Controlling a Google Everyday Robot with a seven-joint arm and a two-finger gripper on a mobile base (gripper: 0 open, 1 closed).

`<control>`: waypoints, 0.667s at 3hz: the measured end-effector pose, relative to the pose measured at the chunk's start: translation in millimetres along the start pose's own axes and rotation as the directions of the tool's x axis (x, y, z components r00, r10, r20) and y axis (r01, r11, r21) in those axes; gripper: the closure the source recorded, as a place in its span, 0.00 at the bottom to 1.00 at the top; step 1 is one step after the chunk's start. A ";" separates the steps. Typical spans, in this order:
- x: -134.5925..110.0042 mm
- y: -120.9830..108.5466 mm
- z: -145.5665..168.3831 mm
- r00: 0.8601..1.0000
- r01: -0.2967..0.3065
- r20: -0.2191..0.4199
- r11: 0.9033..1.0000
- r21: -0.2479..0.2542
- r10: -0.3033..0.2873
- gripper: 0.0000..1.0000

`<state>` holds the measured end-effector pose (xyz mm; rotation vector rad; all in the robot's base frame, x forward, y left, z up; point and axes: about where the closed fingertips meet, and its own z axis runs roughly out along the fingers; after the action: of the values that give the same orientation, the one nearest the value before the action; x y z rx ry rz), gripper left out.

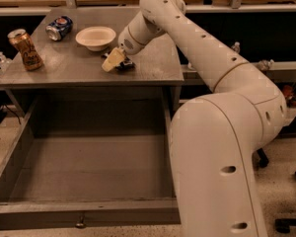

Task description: Place rxbar blueberry into top drawer

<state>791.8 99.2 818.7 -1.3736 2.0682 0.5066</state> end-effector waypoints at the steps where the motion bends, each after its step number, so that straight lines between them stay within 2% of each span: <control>1: -3.2 0.0 -3.7 1.000 0.000 0.000 1.000 0.000 0.000 0.90; 2: -3.7 0.1 -4.4 1.000 0.000 0.000 1.000 0.000 0.000 1.00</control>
Offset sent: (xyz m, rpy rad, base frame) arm -0.1318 -0.0272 0.1259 -0.0444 -0.3189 0.5514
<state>791.6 99.2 824.4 -1.3738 2.0680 0.5070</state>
